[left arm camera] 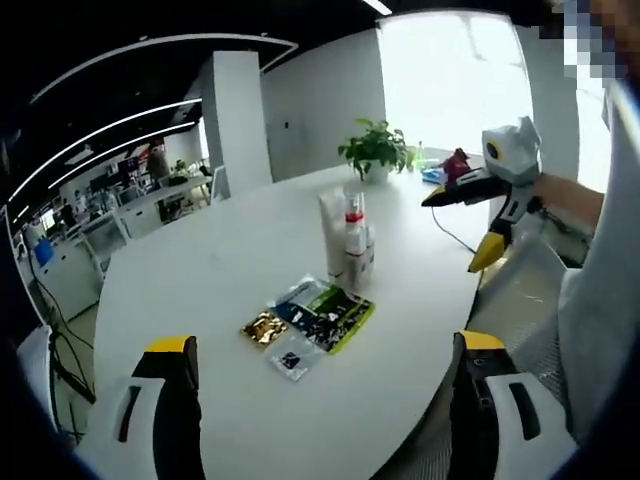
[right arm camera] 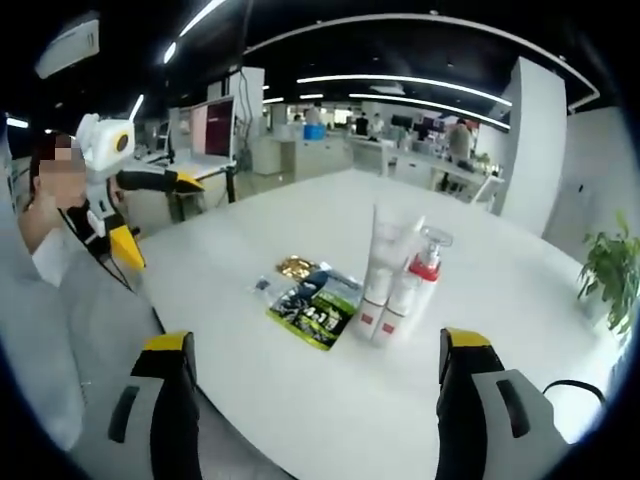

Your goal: Arrange the skincare products in the storage area until every visible bottle or jar stands upright without overlapping.

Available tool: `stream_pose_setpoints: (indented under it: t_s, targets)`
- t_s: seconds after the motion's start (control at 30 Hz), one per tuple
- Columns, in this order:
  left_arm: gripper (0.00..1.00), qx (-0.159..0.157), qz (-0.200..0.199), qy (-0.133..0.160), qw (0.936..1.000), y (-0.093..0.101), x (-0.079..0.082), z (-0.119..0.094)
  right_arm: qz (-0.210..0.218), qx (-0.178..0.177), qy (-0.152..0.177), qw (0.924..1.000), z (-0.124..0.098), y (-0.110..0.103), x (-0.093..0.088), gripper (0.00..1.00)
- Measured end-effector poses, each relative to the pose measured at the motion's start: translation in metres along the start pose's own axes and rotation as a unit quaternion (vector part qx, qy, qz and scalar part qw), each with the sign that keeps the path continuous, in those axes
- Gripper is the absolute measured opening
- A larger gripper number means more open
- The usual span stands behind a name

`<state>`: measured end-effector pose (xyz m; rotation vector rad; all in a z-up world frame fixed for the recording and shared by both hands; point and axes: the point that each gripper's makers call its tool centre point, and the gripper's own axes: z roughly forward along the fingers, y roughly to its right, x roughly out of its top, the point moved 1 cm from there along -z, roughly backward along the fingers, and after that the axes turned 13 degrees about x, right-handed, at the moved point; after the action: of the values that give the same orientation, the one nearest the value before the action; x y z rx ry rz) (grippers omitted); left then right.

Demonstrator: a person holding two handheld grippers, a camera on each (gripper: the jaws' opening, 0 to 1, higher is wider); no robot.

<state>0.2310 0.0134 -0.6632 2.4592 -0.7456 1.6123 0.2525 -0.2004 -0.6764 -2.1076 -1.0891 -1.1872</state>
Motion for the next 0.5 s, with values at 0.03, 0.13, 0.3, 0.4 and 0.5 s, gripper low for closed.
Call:
stream_pose_setpoints:
  t_s: [0.03, 0.13, 0.3, 0.4, 0.5]
  targets:
    - [0.99, 0.0, 0.0, 0.0, 1.0, -0.0001, -0.0002, -0.0003, 0.001, 0.001, 0.001, 1.0, 0.0004, -0.0006, 0.0003, 1.0]
    - [0.99, 0.005, -0.002, 0.002, 1.0, -0.0033, 0.0, -0.0017, 0.005, 0.002, 0.001, 1.0, 0.0029, -0.0003, -0.0009, 1.0]
    - [0.99, 0.011, -0.008, 0.002, 0.9999, -0.0082, -0.0015, -0.0007, 0.008, 0.008, -0.007, 0.9999, 0.0069, -0.0029, -0.0052, 1.0]
    - [0.99, 0.01, -0.008, 0.0, 0.9999, -0.0075, -0.0024, -0.0013, 0.009, 0.007, -0.006, 0.9999, 0.0068, -0.0023, -0.0037, 1.0]
    - [0.99, 0.009, -0.011, -0.003, 0.9999, -0.007, -0.0048, -0.0013, 0.01, 0.005, -0.004, 0.9999, 0.0068, -0.0014, -0.0026, 1.0]
